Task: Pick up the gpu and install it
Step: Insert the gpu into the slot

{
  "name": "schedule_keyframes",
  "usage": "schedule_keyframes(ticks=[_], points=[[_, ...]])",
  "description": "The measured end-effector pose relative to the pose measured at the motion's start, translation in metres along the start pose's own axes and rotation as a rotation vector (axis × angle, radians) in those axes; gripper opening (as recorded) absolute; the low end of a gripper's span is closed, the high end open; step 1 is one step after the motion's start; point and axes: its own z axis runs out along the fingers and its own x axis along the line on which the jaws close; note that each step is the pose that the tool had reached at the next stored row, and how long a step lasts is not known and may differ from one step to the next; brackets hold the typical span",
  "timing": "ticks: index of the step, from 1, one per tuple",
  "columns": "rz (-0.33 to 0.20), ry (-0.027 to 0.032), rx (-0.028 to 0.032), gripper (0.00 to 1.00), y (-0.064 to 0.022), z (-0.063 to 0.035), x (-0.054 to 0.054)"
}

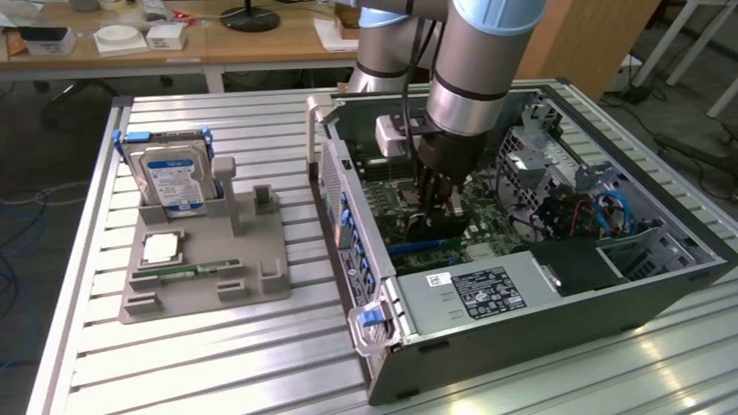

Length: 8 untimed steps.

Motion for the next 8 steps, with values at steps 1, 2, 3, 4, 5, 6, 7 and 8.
schedule_keyframes(ticks=[1,2,3,4,5,6,7,8], points=[[0.0,0.0,0.0001,0.26,0.0,0.0004,0.0],[0.0,-0.0002,0.0001,0.26,0.0001,0.0008,0.0],[0.0,0.0001,0.0,0.26,0.0001,0.0011,0.0],[0.0,-0.0001,0.0001,0.26,0.0001,0.0016,0.0],[0.0,-0.0002,0.0001,0.26,0.0001,0.0022,0.0],[0.0,-0.0001,0.0001,0.26,0.0001,0.0029,0.0],[0.0,0.0,0.0,0.26,0.0001,0.0032,0.0],[0.0,0.0001,-0.0001,0.26,0.0001,0.0032,0.0]])
